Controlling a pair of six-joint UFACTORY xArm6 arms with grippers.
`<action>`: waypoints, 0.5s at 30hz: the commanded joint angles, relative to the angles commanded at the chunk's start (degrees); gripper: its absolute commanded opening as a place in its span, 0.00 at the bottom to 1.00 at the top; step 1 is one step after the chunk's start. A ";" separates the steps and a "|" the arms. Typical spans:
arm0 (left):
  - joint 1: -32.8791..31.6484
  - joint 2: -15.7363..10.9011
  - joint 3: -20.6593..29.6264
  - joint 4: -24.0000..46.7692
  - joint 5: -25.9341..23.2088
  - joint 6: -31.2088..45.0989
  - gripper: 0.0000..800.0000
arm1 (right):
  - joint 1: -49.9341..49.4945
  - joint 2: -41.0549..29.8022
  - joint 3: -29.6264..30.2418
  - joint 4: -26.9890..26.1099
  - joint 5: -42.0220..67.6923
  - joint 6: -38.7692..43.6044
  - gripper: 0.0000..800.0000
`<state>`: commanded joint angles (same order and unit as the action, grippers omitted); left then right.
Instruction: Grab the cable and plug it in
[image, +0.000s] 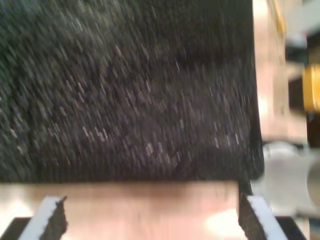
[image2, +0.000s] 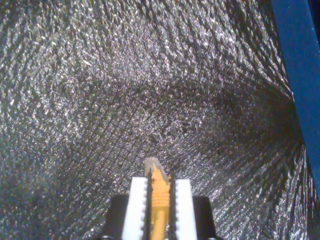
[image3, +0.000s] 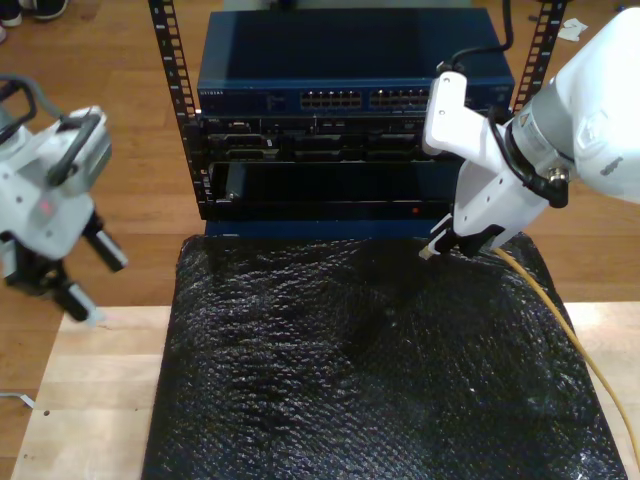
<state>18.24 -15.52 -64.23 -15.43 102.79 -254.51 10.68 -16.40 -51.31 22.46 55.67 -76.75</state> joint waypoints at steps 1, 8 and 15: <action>0.09 -1.05 1.05 1.32 0.00 1.58 1.00 | 0.00 0.35 0.00 -0.62 0.00 0.44 0.00; 3.16 -7.82 9.58 10.64 -0.18 11.16 1.00 | 0.09 1.93 -1.23 -3.69 0.00 2.81 0.00; 12.13 -12.66 18.81 13.19 -0.18 23.91 1.00 | 0.09 3.16 -2.55 -3.78 0.09 2.90 0.00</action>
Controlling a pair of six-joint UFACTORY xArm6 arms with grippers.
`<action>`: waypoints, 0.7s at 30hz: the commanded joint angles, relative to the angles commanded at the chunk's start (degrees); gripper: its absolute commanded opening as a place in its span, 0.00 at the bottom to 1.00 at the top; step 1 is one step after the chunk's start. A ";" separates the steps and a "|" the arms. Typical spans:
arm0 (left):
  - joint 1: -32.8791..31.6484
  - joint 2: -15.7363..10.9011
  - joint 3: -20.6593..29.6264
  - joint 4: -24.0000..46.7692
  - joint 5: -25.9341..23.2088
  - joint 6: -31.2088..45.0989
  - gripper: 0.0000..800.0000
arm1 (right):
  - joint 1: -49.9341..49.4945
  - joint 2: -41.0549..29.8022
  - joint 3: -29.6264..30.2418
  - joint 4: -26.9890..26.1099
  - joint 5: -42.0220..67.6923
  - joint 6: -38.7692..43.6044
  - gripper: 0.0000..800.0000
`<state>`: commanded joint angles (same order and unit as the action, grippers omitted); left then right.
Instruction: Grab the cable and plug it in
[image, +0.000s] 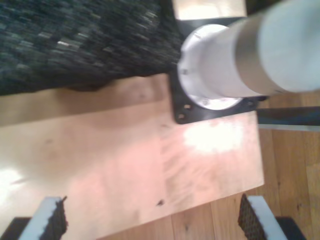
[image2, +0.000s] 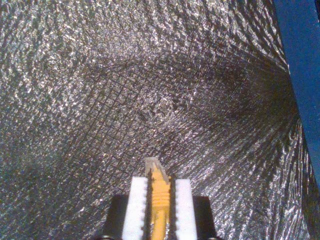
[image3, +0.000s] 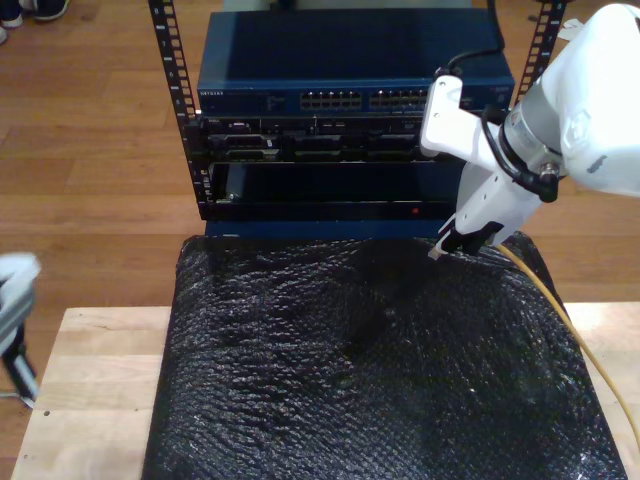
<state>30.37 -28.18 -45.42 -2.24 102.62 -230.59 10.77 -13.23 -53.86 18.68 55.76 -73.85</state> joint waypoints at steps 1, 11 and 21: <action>1.49 -0.44 1.14 0.00 0.09 2.64 1.00 | 0.00 0.26 -0.18 -0.09 0.00 0.00 0.00; 17.58 -0.70 8.97 4.13 -0.35 20.84 1.00 | 0.00 0.70 -0.44 0.00 0.18 0.00 0.00; 30.86 -0.79 16.35 9.14 -5.54 33.14 1.00 | 0.09 0.70 -0.26 0.00 0.26 0.00 0.00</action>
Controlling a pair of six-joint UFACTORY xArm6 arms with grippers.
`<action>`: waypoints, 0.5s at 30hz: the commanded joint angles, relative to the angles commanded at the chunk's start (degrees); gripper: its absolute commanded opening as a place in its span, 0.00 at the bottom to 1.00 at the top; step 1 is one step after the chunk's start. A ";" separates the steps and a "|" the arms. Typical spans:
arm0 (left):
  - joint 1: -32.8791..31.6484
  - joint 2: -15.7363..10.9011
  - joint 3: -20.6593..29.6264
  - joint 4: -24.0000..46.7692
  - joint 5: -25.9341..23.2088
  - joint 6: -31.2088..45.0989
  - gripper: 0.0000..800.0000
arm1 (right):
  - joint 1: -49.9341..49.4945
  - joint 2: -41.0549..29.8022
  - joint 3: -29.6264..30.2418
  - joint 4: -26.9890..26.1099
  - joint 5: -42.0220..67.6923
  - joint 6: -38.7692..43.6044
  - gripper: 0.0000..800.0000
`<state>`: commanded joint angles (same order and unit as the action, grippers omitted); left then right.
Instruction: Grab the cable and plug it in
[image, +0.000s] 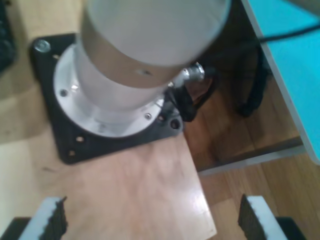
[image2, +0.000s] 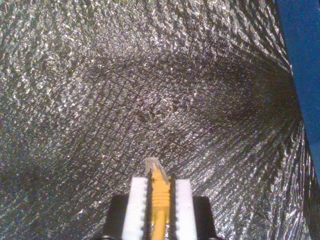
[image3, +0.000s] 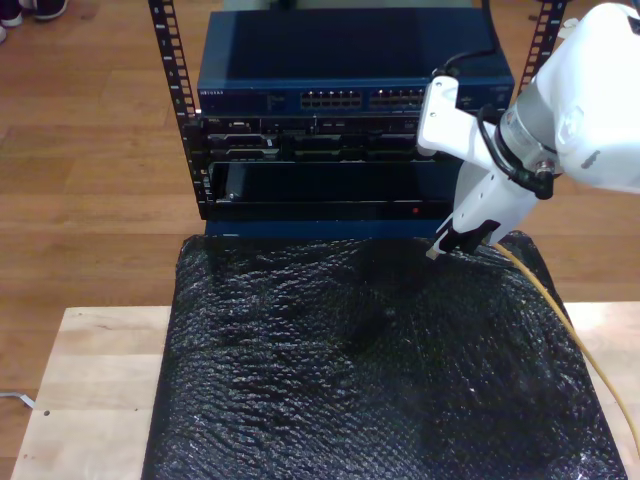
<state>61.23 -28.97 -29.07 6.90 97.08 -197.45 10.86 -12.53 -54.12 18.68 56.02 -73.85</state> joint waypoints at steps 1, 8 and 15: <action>1.49 -0.09 0.62 0.00 -0.09 1.49 1.00 | 0.00 0.00 0.00 0.00 0.00 0.00 0.00; 5.63 -0.18 4.84 0.09 -3.34 5.27 1.00 | 0.00 0.00 0.53 0.00 0.00 0.00 0.00; 8.18 -0.62 9.23 1.32 -9.93 5.45 1.00 | 0.00 0.00 0.62 0.00 0.09 0.00 0.00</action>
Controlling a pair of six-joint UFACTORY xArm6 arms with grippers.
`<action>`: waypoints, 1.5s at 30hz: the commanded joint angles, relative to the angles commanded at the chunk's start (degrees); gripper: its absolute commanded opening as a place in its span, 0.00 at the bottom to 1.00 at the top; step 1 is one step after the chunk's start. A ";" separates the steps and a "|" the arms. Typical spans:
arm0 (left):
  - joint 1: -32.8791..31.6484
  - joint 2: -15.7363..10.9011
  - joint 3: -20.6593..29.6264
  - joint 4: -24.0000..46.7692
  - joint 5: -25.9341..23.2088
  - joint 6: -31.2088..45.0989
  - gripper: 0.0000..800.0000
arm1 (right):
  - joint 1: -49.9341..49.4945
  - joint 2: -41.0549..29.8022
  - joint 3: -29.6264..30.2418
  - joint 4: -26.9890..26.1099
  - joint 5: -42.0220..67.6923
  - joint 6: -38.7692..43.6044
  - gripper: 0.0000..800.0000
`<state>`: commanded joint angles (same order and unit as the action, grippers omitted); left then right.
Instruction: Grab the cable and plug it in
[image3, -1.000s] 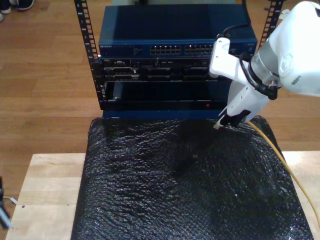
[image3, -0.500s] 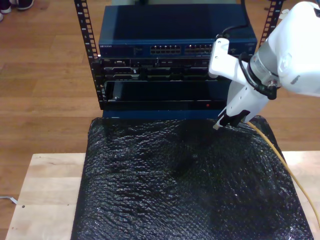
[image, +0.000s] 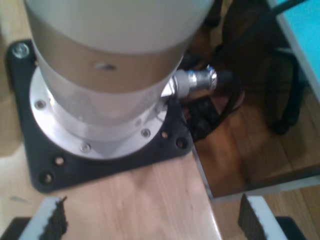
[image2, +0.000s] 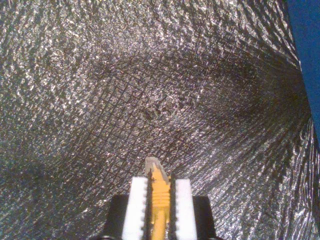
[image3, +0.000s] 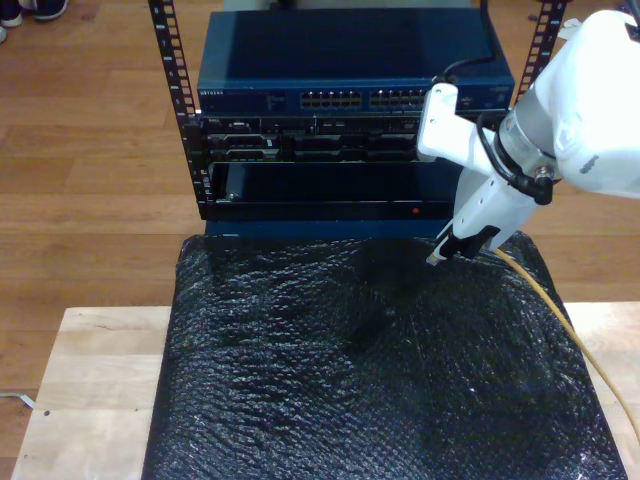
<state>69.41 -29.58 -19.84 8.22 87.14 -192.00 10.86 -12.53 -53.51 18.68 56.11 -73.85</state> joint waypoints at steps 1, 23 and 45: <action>0.79 0.00 0.97 0.26 -0.44 0.09 1.00 | 0.00 0.00 -0.09 0.00 0.00 0.00 0.00; 8.35 -0.09 12.40 0.18 -21.01 5.19 1.00 | 0.70 0.00 -1.23 -2.20 -1.32 0.09 0.00; 9.05 0.00 13.45 -0.62 -24.53 5.54 1.00 | 5.27 3.78 5.80 -11.43 -29.27 0.09 0.00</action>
<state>78.46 -29.58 -6.38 7.60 62.62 -186.46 16.13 -8.75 -47.70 7.25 26.84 -73.76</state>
